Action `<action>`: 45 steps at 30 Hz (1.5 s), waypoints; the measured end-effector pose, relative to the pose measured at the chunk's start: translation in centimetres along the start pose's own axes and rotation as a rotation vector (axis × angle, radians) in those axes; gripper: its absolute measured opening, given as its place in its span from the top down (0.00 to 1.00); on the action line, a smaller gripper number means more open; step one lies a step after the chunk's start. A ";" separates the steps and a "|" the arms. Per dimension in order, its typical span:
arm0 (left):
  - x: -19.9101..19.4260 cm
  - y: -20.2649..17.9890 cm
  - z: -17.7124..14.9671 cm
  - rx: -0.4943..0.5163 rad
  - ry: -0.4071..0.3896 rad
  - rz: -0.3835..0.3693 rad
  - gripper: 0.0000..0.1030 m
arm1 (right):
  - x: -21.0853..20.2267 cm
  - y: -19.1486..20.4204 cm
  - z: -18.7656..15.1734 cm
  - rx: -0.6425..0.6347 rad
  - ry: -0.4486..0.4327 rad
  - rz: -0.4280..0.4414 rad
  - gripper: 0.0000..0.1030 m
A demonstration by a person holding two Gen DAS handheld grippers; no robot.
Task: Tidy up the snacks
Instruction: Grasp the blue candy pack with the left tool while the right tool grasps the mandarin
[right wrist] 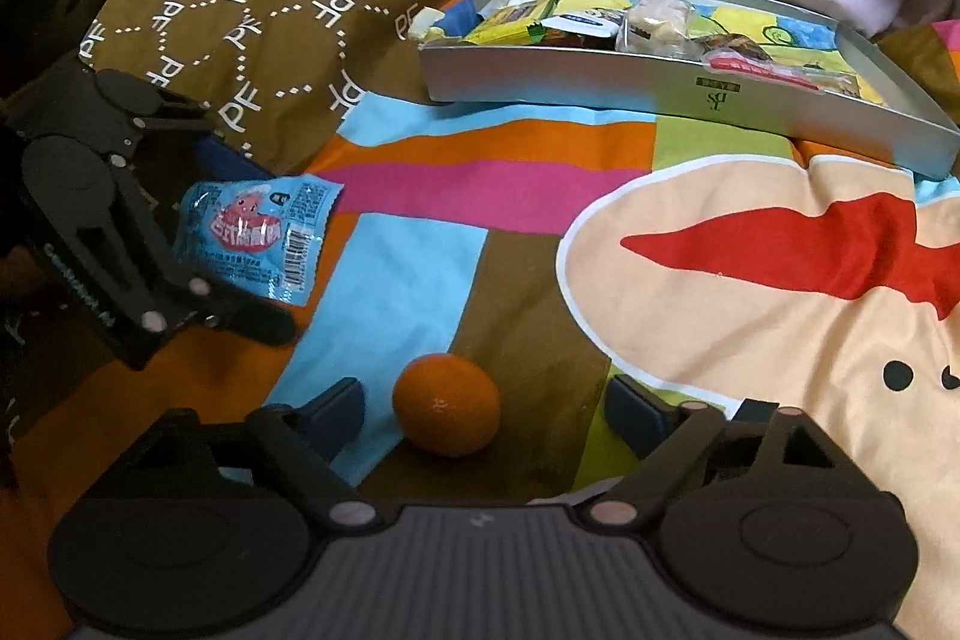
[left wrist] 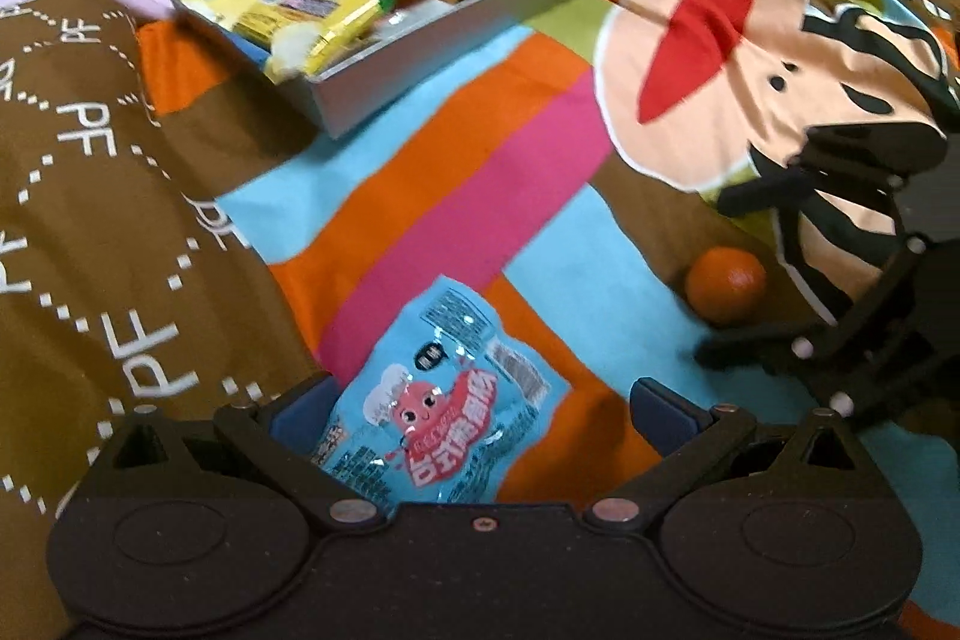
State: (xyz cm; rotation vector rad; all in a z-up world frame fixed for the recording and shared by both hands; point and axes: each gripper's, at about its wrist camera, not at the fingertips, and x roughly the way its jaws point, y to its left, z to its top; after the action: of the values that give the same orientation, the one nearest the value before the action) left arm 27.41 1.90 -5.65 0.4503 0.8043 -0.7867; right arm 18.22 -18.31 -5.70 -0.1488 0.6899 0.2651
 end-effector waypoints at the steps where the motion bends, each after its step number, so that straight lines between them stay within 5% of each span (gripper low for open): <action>1: -0.1 0.0 -0.1 -0.001 0.008 -0.004 0.01 | -0.1 0.0 0.0 -0.004 -0.002 0.007 0.19; 11: -0.5 -3.1 -1.4 -0.089 0.127 -0.038 0.08 | -0.8 0.3 -0.4 -0.036 -0.002 0.043 0.61; 15: -1.0 -3.8 -1.7 -0.244 0.132 -0.162 0.15 | -1.9 0.1 -1.0 -0.012 0.004 0.053 0.62; 23: -0.6 -6.3 -1.6 -0.176 0.140 -0.029 0.13 | -4.2 -0.7 -2.0 0.043 0.006 0.066 0.62; 30: -0.7 -5.2 -1.6 -0.223 0.115 0.013 0.32 | -4.1 -0.7 -2.4 0.055 -0.003 0.056 0.62; 36: -0.5 -6.5 -1.7 -0.139 0.113 0.058 0.32 | -4.0 -0.7 -2.7 0.068 0.001 0.051 0.62; 45: -0.7 -6.4 -1.7 -0.173 0.102 0.068 0.40 | -3.4 -0.3 -2.3 0.051 0.000 0.042 0.55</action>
State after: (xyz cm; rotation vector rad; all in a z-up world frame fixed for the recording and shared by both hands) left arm 21.41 -0.77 -6.61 0.3624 0.9389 -0.6293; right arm 14.40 -19.75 -5.26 -0.0855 0.6999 0.2878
